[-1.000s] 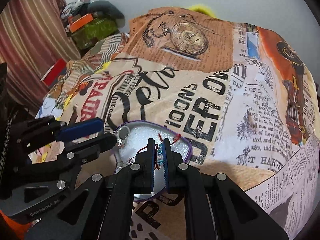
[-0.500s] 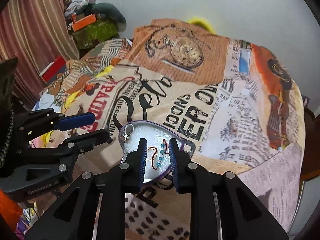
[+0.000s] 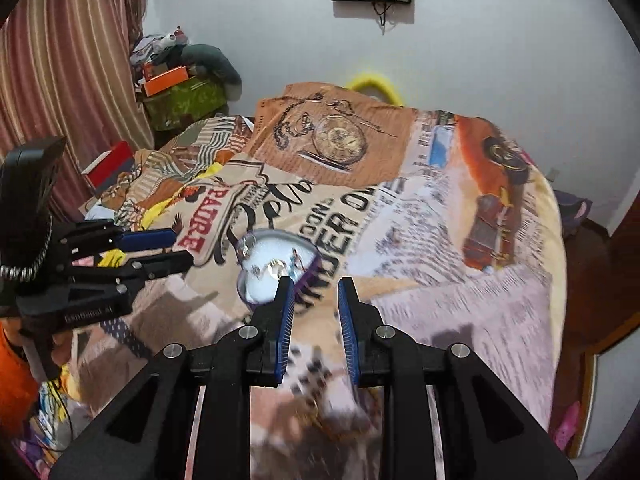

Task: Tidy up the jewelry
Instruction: 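Withdraw both grippers from the tin toward the rings beside the braided bracelet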

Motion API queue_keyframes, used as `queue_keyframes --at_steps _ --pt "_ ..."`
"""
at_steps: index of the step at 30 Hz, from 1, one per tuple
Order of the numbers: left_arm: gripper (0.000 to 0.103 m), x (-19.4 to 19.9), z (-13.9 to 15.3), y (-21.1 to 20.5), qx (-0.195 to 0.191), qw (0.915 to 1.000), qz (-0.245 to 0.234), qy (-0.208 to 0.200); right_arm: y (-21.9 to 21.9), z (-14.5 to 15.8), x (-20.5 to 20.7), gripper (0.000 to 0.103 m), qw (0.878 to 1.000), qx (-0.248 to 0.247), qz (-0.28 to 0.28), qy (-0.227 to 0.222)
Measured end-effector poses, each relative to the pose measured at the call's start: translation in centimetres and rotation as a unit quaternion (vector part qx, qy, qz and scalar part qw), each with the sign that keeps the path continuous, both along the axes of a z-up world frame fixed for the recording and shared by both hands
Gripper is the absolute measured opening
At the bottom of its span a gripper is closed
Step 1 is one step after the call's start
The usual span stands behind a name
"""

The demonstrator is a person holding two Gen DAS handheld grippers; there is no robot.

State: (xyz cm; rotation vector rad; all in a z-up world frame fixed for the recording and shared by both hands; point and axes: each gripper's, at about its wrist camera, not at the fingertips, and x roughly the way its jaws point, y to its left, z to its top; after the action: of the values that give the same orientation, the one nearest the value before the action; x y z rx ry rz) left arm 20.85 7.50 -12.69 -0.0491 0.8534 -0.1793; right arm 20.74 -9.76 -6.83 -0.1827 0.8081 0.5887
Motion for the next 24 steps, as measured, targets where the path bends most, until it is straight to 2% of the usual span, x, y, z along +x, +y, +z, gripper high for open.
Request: queue_keyframes --at_steps 6,14,24 --pt "0.035 -2.4 -0.4 -2.3 0.001 0.9997 -0.024 0.005 -2.1 -1.3 -2.7 0.021 1.0 -0.021 -0.012 -0.004" --pt "0.035 -4.3 -2.2 -4.7 -0.007 0.9982 -0.049 0.033 -3.7 -5.3 -5.4 0.021 0.998 -0.046 -0.012 0.031" --pt "0.035 -5.0 -4.3 -7.0 -0.015 0.9953 -0.071 0.063 -4.0 -8.4 -5.6 0.021 0.996 -0.03 -0.008 0.08"
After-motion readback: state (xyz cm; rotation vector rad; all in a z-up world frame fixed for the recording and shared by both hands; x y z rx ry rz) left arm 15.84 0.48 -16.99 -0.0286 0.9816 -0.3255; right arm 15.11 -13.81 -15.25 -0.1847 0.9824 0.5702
